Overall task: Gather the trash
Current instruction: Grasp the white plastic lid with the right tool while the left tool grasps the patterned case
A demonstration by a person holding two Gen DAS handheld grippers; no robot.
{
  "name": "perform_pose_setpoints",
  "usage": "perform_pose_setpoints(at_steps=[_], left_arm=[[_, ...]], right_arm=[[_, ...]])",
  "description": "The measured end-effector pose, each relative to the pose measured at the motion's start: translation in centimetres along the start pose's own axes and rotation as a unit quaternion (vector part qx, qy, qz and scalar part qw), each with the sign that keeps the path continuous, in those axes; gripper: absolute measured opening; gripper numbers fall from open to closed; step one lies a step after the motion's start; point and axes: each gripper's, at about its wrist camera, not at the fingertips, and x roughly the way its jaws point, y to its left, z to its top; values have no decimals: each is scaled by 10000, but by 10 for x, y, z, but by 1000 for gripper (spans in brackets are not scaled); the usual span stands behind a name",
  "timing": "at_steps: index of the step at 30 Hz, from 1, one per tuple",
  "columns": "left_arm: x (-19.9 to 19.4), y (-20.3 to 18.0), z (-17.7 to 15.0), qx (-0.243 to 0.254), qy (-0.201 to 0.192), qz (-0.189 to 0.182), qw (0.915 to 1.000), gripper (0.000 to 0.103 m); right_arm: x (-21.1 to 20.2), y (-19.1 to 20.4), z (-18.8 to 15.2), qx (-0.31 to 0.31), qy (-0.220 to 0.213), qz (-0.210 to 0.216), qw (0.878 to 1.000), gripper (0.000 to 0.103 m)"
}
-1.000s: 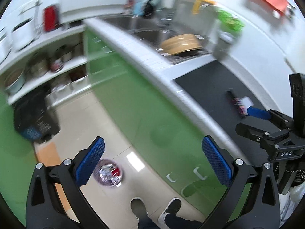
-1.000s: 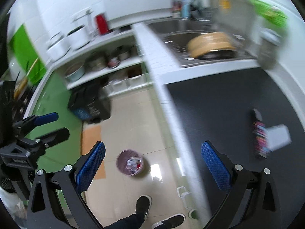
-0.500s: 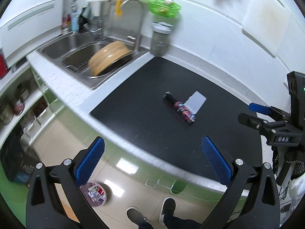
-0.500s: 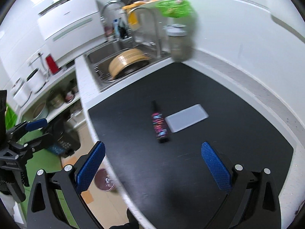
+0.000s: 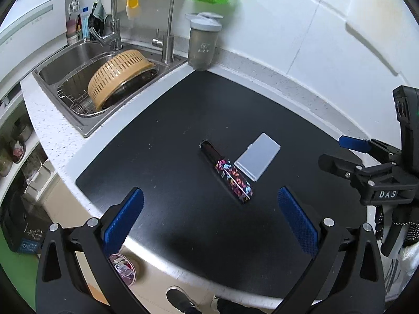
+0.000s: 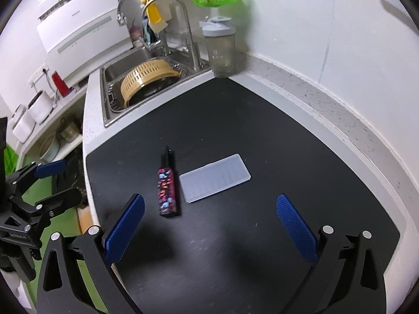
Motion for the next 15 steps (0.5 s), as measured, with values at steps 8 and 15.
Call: perform_pose_setpoints(at_steps=[8, 15], left_arm=[[33, -7, 7, -386, 205, 182, 9989, 100], [44, -5, 3, -758, 292, 364, 9960, 100]], right_arm=[[60, -9, 16, -1337, 792, 397, 9871, 97], [100, 2, 20, -3195, 1268, 869, 9350, 97]])
